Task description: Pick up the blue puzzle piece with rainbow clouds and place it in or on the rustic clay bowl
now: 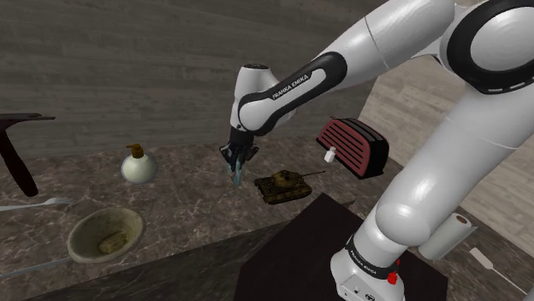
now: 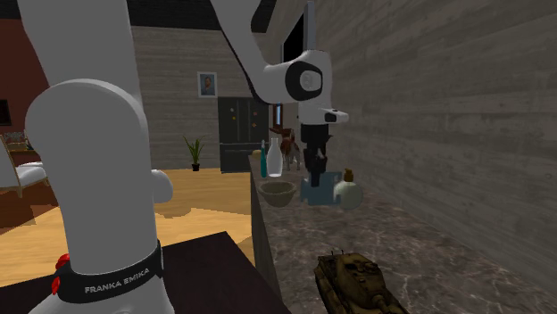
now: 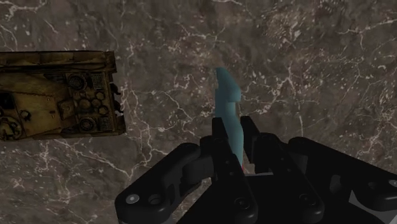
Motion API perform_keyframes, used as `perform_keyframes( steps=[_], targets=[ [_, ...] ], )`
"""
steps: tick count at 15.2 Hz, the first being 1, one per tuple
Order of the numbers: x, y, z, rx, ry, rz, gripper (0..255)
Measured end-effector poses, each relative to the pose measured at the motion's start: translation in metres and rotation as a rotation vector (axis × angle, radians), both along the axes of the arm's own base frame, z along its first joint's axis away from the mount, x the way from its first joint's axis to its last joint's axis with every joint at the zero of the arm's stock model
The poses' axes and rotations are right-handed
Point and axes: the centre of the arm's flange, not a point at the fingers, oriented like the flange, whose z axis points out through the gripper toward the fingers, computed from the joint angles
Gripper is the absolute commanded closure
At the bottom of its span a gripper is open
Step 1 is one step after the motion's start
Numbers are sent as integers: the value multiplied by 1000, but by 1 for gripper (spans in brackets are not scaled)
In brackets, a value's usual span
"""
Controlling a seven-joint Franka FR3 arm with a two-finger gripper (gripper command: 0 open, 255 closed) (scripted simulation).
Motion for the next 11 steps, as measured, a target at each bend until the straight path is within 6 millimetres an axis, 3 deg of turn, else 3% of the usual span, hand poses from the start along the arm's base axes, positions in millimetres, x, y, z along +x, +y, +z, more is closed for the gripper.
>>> perform_keyframes(
  steps=[6, 11],
  targets=[
    [2, 5, 27, 0, 0, 0, 255],
    [14, 61, 34, 0, 0, 2, 255]
  ],
)
